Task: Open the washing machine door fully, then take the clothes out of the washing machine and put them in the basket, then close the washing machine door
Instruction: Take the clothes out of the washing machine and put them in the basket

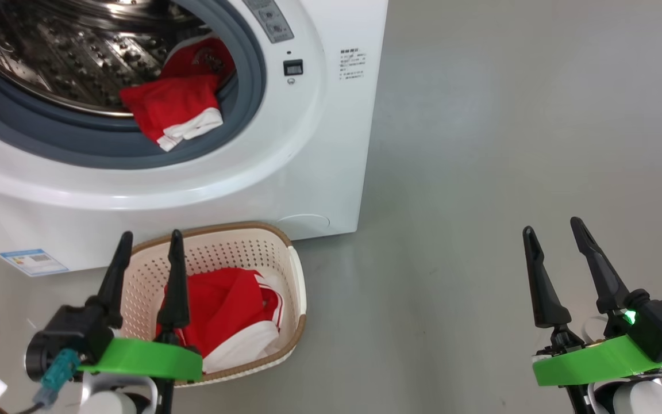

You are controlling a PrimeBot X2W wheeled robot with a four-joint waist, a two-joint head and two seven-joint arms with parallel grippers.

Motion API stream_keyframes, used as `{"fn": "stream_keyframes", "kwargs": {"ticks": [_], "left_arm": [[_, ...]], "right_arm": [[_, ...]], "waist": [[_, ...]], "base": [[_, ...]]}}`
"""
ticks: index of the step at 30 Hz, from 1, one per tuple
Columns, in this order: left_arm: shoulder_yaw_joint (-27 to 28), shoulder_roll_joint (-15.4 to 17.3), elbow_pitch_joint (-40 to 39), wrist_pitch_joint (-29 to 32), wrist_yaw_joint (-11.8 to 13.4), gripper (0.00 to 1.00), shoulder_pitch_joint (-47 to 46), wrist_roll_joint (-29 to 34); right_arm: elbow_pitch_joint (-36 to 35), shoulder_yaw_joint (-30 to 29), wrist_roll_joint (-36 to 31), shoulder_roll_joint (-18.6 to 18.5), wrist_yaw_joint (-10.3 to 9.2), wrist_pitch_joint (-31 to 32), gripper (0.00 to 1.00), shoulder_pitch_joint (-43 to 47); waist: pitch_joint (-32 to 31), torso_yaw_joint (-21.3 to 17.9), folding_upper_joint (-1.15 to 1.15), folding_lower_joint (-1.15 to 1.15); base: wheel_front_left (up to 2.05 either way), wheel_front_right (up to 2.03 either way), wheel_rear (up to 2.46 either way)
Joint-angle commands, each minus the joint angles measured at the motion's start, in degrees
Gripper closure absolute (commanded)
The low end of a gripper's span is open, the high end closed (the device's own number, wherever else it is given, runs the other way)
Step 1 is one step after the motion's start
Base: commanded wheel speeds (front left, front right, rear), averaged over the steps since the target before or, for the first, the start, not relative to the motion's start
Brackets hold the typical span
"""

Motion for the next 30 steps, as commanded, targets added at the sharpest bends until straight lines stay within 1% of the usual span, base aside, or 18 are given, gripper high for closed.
{"fn": "stream_keyframes", "kwargs": {"ticks": [1,15,22,30], "left_arm": [[1.5,0.5,-2.4,-0.7,0.4,0.0,0.9,0.8],[0.0,0.4,-6.2,-0.7,2.6,0.0,9.5,1.0],[-1.0,0.4,-6.7,-0.7,3.2,0.0,11.9,0.4],[-1.8,0.4,-7.6,-0.7,4.1,0.0,12.5,0.1]], "right_arm": [[-1.9,1.0,-0.7,-0.7,0.35,-0.4,0.0,0.1],[-3.6,-1.2,-2.3,-0.7,0.35,-0.4,0.0,6.1],[-4.3,-1.7,-2.4,-0.7,0.35,-0.4,0.0,7.9],[-4.9,-1.7,-2.5,-0.7,0.35,-0.4,0.0,8.5]], "waist": [[-1.0,0.3,0.0,0.0],[-7.5,0.0,0.0,0.0],[-8.5,0.4,0.0,0.0],[-8.1,0.8,0.0,0.0]], "base": [[0.0,0.0,0.0],[0.0,0.0,0.0],[0.0,0.0,0.0],[0.0,0.0,0.0]]}}
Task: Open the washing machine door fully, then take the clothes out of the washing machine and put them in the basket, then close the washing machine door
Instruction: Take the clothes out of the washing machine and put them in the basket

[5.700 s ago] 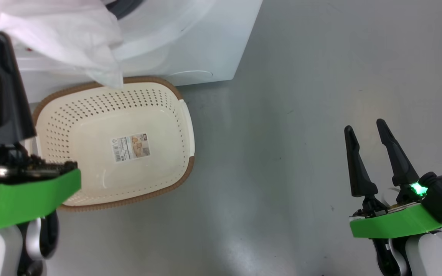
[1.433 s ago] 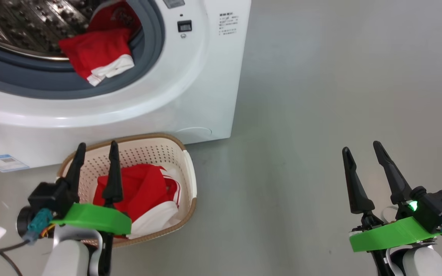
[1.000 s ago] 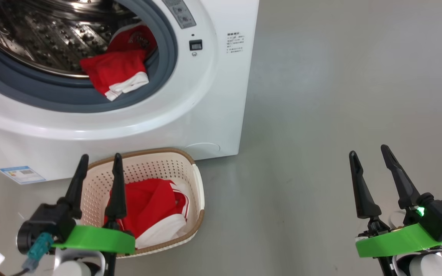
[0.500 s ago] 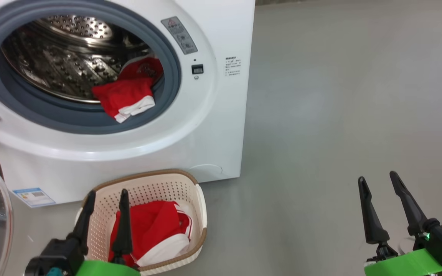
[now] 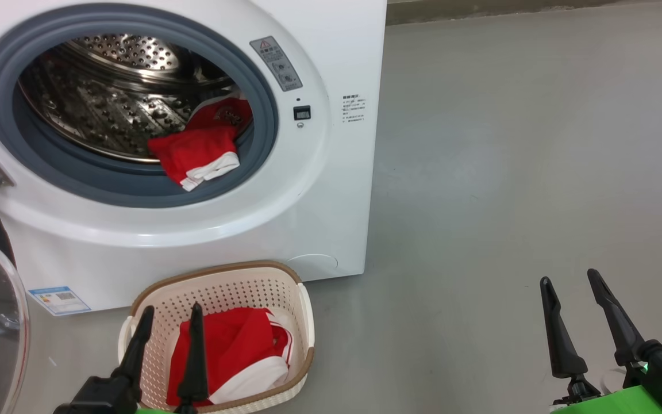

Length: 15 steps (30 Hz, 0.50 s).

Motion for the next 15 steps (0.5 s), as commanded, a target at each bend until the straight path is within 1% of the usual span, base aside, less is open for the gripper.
{"fn": "stream_keyframes", "kwargs": {"ticks": [1,15], "left_arm": [[1.6,0.4,-2.0,-0.7,0.6,0.0,-0.8,-0.1],[2.1,0.4,-2.5,-0.7,0.7,0.0,-1.6,-0.4]], "right_arm": [[-1.6,0.9,-0.6,-0.8,0.35,-0.4,0.0,-0.7],[-1.7,1.4,0.2,-0.8,0.35,-0.4,0.0,-1.7]], "waist": [[0.1,0.1,0.0,0.0],[2.3,0.3,0.0,0.0]], "base": [[0.0,0.0,0.0],[0.0,0.0,0.0]]}}
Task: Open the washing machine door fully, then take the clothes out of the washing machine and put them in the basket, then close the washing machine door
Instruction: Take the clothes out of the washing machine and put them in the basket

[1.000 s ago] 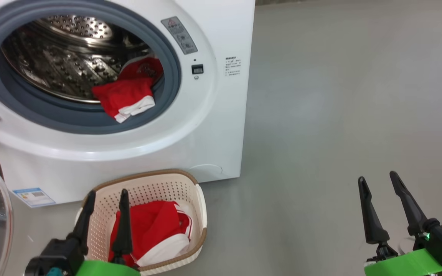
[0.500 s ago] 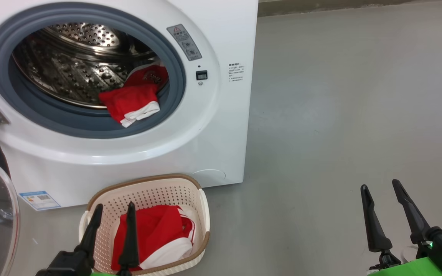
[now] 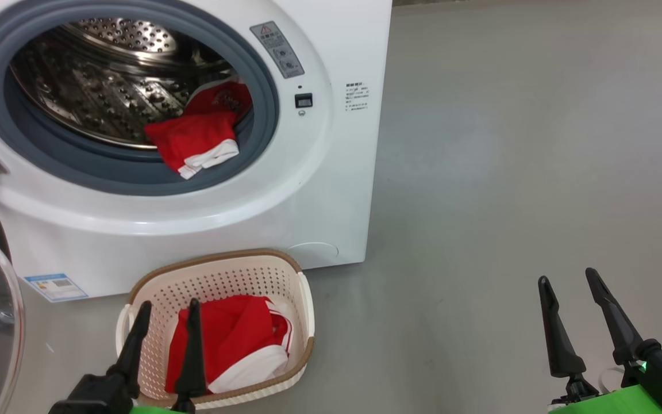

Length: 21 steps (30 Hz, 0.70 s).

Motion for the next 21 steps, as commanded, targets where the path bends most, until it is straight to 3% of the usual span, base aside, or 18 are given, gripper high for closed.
{"fn": "stream_keyframes", "kwargs": {"ticks": [1,21], "left_arm": [[2.0,0.4,-1.4,-0.7,0.6,0.0,-1.7,-0.6],[3.4,1.6,3.3,-0.6,0.4,0.0,-13.1,-2.4]], "right_arm": [[-1.6,1.2,0.2,-0.8,0.35,-0.4,0.0,-1.9],[-1.6,2.7,1.3,-0.8,0.35,-0.4,0.0,-6.4]], "waist": [[0.5,0.0,0.0,0.0],[10.3,-1.2,0.0,0.0]], "base": [[0.0,0.0,0.0],[0.0,0.0,0.0]]}}
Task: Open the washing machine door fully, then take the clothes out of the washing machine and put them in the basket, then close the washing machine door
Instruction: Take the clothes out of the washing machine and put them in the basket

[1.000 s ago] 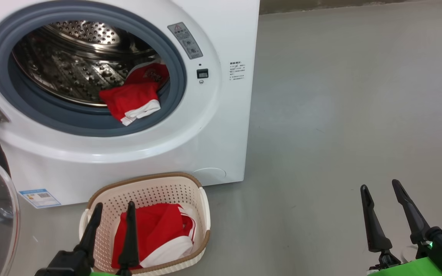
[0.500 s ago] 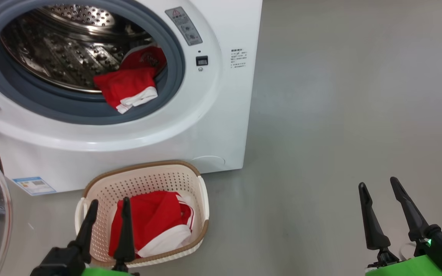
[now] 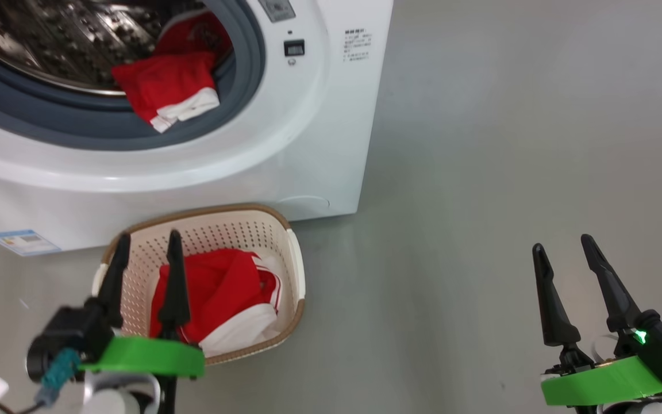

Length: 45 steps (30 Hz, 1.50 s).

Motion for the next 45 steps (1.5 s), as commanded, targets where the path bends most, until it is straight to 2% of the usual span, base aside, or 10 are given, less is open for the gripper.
{"fn": "stream_keyframes", "kwargs": {"ticks": [1,8,17,25,37,45], "left_arm": [[2.1,1.4,-0.5,-0.4,0.5,0.0,-3.0,-0.4],[2.2,2.5,3.9,0.7,1.4,0.0,-12.1,0.1],[2.1,4.5,10.5,1.4,1.2,0.0,-22.0,0.5],[1.7,4.9,19.8,1.0,0.5,0.0,-30.5,0.1],[2.3,8.3,34.9,-0.4,0.2,0.0,-44.5,0.6],[1.5,9.5,43.8,-0.6,0.4,0.0,-52.7,1.4]], "right_arm": [[-1.2,1.8,0.8,-0.8,0.35,-0.4,0.0,-1.9],[-0.7,3.0,1.7,-0.8,0.35,-0.4,0.0,-3.8],[-0.1,4.0,2.3,-0.8,0.35,-0.4,0.0,-5.5],[0.3,4.5,2.9,-0.8,0.35,-0.4,0.0,-6.4],[0.7,6.1,2.8,-0.8,0.35,-0.4,0.0,-7.3],[1.2,7.3,2.7,-0.8,0.35,-0.4,0.0,-8.3]], "waist": [[1.9,-0.5,0.0,0.0],[4.7,-1.5,0.0,0.0],[7.4,-3.3,0.0,0.0],[9.0,-4.1,0.0,0.0],[11.5,-5.4,0.0,0.0],[13.1,-6.8,0.0,0.0]], "base": [[0.0,0.0,0.0],[0.0,0.0,0.0],[0.0,0.0,0.0],[0.0,0.0,0.0],[0.0,0.0,0.0],[0.0,0.0,0.0]]}}
